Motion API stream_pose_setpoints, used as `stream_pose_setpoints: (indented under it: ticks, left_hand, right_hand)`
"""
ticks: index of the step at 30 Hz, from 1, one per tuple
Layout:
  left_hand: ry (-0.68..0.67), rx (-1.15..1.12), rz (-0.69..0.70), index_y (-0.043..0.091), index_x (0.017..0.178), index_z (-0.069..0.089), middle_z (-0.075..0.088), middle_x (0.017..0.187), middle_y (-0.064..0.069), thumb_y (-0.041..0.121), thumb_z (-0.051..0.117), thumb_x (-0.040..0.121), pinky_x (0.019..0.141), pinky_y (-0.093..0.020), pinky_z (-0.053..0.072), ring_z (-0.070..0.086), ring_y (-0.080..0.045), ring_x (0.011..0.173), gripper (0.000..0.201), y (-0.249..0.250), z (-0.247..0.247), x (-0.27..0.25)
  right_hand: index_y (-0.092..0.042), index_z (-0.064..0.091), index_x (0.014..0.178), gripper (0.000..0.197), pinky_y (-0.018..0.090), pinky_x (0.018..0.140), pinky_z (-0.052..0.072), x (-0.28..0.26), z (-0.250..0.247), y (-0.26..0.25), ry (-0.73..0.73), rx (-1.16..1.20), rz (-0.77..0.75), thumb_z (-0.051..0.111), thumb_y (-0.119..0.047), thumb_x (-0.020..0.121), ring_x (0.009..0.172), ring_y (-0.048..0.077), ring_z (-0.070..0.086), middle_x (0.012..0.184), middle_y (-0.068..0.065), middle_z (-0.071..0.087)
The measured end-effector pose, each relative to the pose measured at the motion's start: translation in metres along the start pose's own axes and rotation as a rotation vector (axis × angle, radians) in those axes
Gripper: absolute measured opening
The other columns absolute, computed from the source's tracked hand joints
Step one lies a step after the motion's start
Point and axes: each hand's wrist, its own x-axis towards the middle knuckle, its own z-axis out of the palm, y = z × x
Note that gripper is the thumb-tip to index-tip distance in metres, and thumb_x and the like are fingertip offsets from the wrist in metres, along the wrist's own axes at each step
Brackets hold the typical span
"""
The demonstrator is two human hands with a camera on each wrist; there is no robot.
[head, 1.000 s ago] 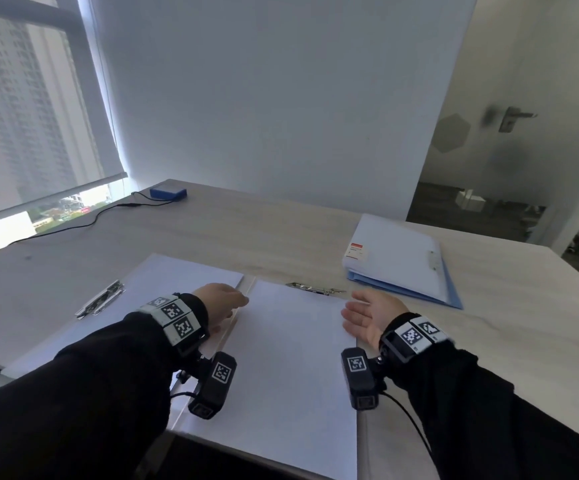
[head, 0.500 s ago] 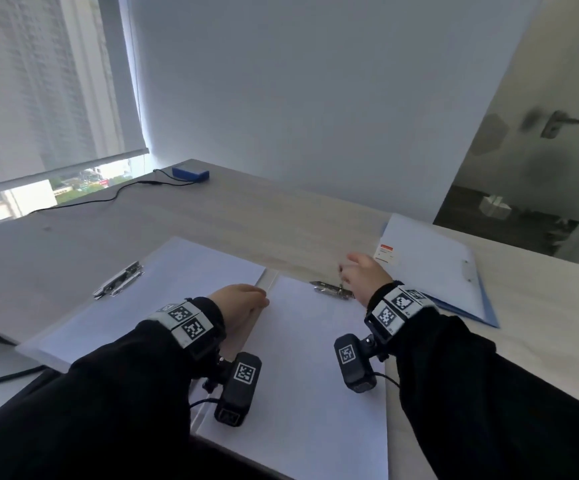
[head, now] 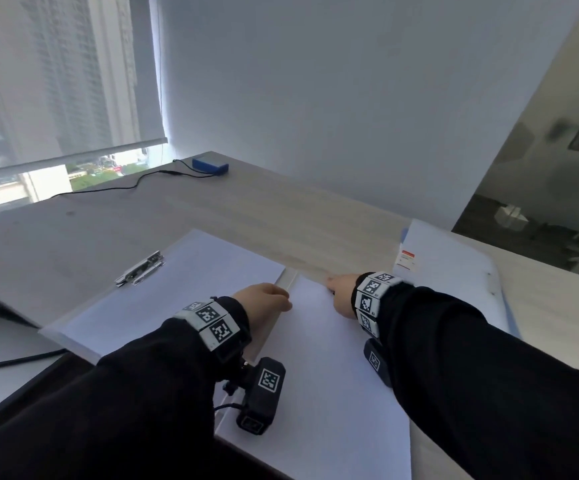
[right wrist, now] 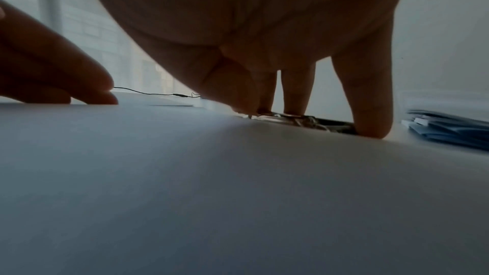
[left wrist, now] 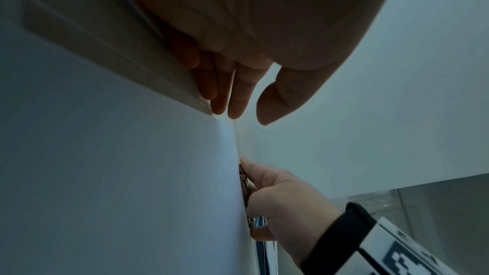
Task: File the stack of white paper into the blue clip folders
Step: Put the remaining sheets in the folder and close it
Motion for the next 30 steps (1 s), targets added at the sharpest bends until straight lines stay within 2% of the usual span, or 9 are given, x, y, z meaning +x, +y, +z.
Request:
stream_pose_setpoints:
  ticks: [3,5,8,9,12,15,20,26,30]
  left_hand:
    - [0.010,0.003,0.009,0.019,0.121,0.063,0.061,0.112,-0.001,0.024,0.059,0.088,0.104,-0.033,0.043,0.056,-0.022,0.117,0.034,-0.001,0.001,0.001]
    - [0.010,0.006,0.010,0.019,0.121,0.063,0.060,0.111,0.000,0.025,0.059,0.088,0.103,-0.032,0.042,0.056,-0.022,0.117,0.033,-0.001,0.001,0.002]
    - [0.009,0.005,0.010,0.020,0.119,0.063,0.060,0.111,0.001,0.025,0.059,0.088,0.105,-0.034,0.041,0.055,-0.022,0.117,0.032,-0.002,0.003,0.002]
    - [0.012,0.005,0.012,0.020,0.119,0.064,0.061,0.113,0.001,0.024,0.059,0.088,0.105,-0.034,0.041,0.055,-0.022,0.118,0.031,-0.003,0.003,0.002]
    - [0.013,0.019,0.023,0.017,0.120,0.063,0.061,0.121,-0.002,0.022,0.058,0.090,0.104,-0.032,0.040,0.054,-0.022,0.120,0.032,-0.001,0.005,0.000]
    - [0.022,0.031,0.025,0.016,0.120,0.064,0.061,0.126,-0.005,0.021,0.057,0.090,0.103,-0.031,0.040,0.054,-0.023,0.120,0.031,0.001,0.006,0.000]
    - [0.037,0.049,0.016,0.016,0.117,0.065,0.063,0.121,-0.007,0.022,0.057,0.089,0.105,-0.035,0.041,0.054,-0.026,0.119,0.029,-0.001,0.009,0.001]
    - [0.037,0.037,-0.001,0.015,0.114,0.066,0.062,0.116,-0.006,0.024,0.057,0.089,0.106,-0.042,0.041,0.055,-0.029,0.117,0.028,0.001,0.013,0.001]
    - [0.062,0.022,0.009,0.019,0.100,0.066,0.064,0.120,-0.011,0.023,0.060,0.087,0.106,-0.044,0.042,0.057,-0.032,0.115,0.015,0.001,0.015,0.001]
  right_hand:
    - [-0.015,0.036,0.145,0.057,0.041,0.109,0.039,0.003,0.006,0.002,0.016,0.016,-0.021,0.038,-0.013,0.087,0.132,0.031,0.048,0.149,0.006,0.044]
    - [-0.015,0.041,0.141,0.054,0.040,0.109,0.037,0.003,0.006,0.006,0.010,0.066,-0.037,0.039,-0.011,0.087,0.132,0.030,0.046,0.147,0.006,0.046]
    - [-0.014,0.058,0.100,0.020,0.030,0.086,0.038,-0.006,0.004,0.016,0.045,0.332,-0.062,0.047,-0.007,0.084,0.113,0.027,0.053,0.113,0.006,0.054]
    - [-0.017,0.060,0.100,0.020,0.028,0.082,0.034,-0.009,0.007,0.022,0.076,0.473,-0.072,0.050,-0.008,0.084,0.109,0.024,0.053,0.109,0.002,0.052]
    - [-0.020,0.059,0.130,0.044,0.024,0.091,0.036,-0.035,0.025,0.045,0.237,0.946,0.039,0.057,-0.012,0.087,0.110,0.016,0.052,0.123,-0.003,0.057]
    - [-0.007,0.060,0.127,0.037,0.034,0.102,0.041,-0.065,0.048,0.070,0.306,1.310,0.132,0.051,0.000,0.091,0.124,0.025,0.052,0.136,0.010,0.055]
    - [-0.015,0.069,0.105,0.022,0.053,0.101,0.043,-0.143,0.092,0.092,0.338,1.977,0.323,0.050,-0.016,0.094,0.117,0.026,0.058,0.124,0.006,0.065]
    - [-0.012,0.067,0.105,0.022,0.054,0.096,0.044,-0.175,0.104,0.078,0.217,2.165,0.266,0.050,-0.018,0.093,0.123,0.029,0.053,0.127,0.011,0.061]
    - [-0.013,0.069,0.107,0.022,0.050,0.087,0.051,-0.172,0.099,0.067,0.281,2.146,0.361,0.054,-0.020,0.092,0.121,0.025,0.052,0.131,0.006,0.057]
